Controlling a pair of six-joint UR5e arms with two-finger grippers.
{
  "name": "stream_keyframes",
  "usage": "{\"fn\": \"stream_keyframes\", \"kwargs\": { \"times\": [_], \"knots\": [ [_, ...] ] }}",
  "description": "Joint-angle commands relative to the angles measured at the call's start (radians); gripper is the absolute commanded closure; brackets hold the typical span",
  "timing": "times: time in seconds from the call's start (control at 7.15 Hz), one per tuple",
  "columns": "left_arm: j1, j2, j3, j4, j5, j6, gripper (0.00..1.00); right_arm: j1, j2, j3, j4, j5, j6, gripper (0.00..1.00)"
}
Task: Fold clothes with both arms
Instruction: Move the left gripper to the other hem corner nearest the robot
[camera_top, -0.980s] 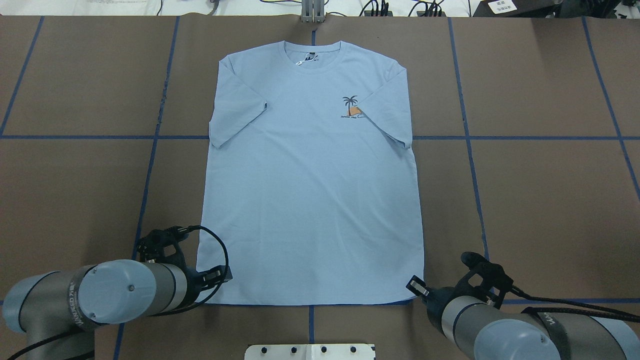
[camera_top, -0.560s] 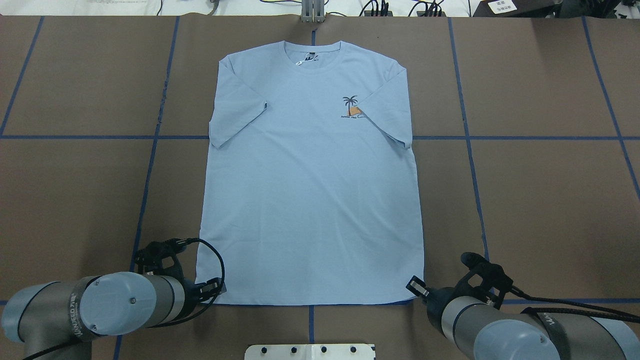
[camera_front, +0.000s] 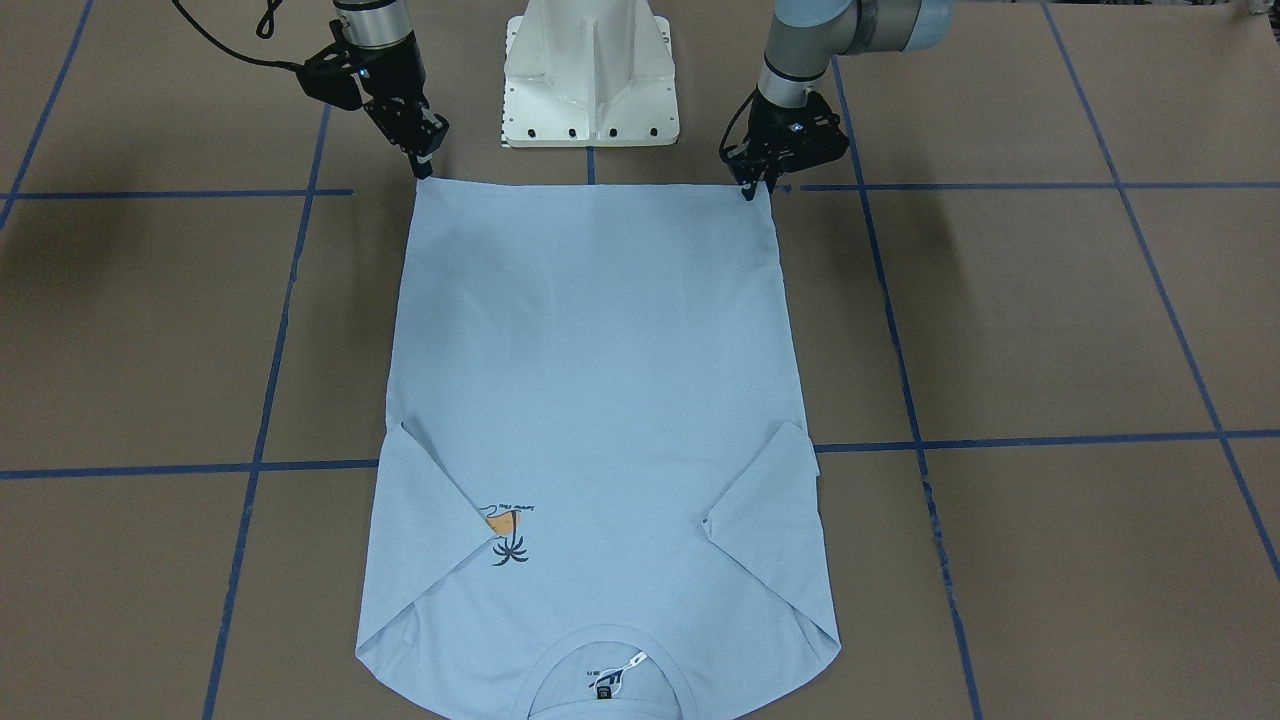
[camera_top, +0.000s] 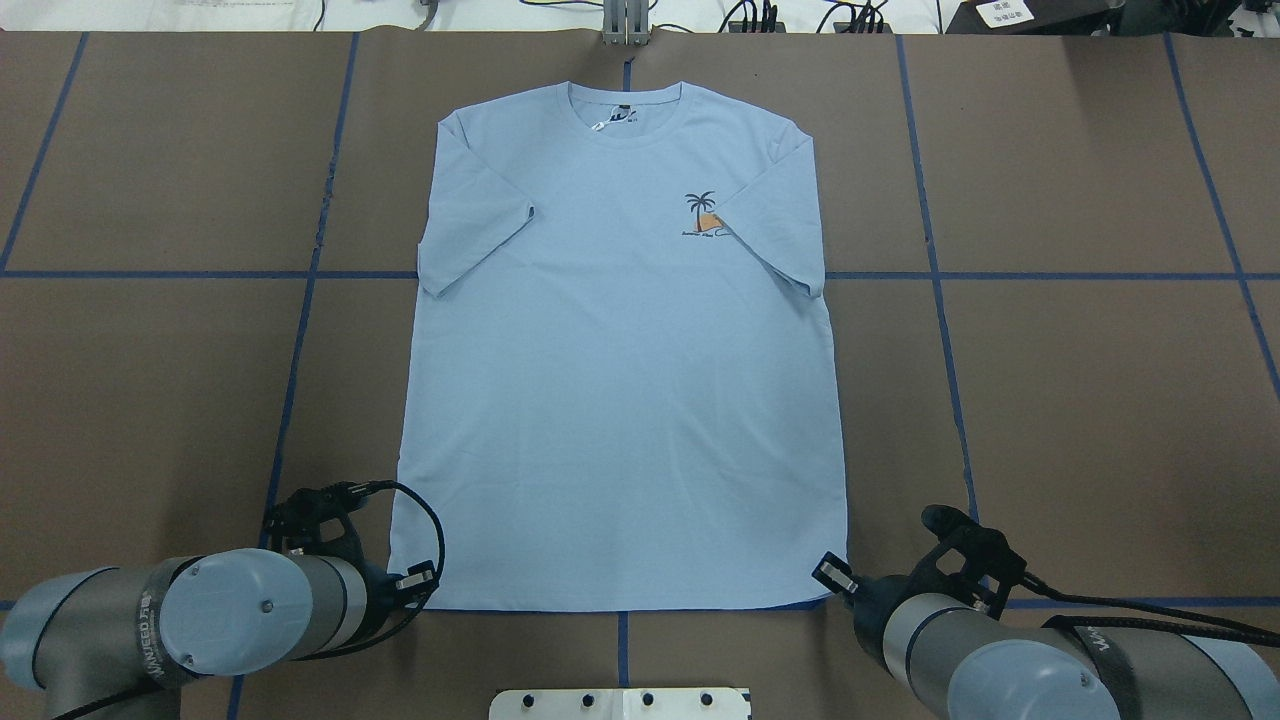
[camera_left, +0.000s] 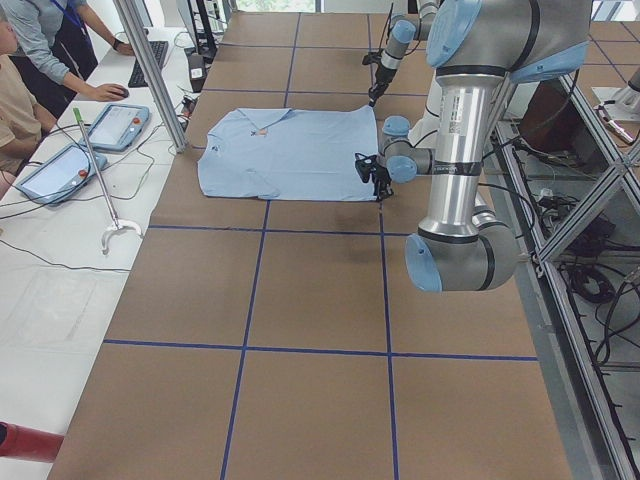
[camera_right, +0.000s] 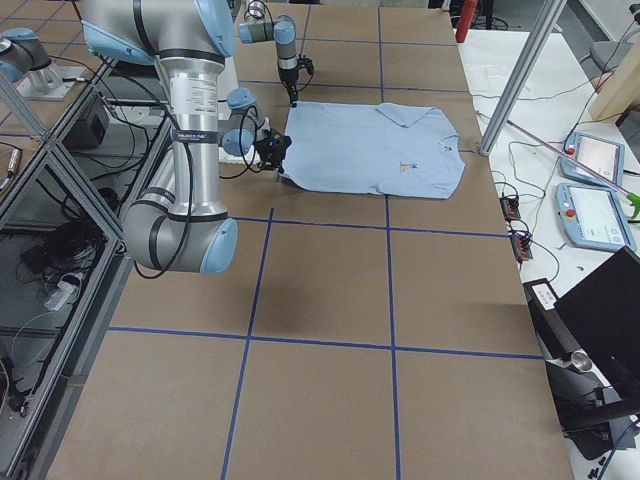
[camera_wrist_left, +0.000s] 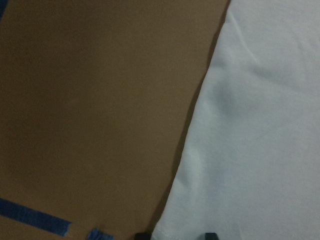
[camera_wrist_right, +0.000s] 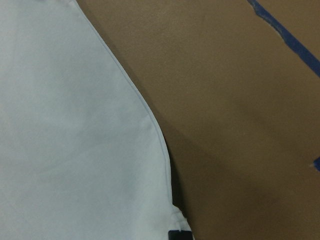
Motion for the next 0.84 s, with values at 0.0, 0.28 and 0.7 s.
{"fn": "stream_keyframes", "kwargs": {
  "times": [0.0, 0.28, 0.7],
  "knots": [
    [0.000, -0.003, -0.054, 0.052, -0.009, 0.002, 1.00, 0.000, 0.001, 0.014, 0.001, -0.001, 0.003, 1.00],
    [0.005, -0.014, -0.058, 0.052, -0.010, 0.002, 1.00, -0.015, -0.006, 0.030, 0.000, 0.001, 0.003, 1.00],
    [0.005, -0.044, -0.111, 0.055, -0.016, 0.002, 1.00, -0.066, -0.035, 0.143, -0.054, 0.038, 0.004, 1.00]
  ]
}}
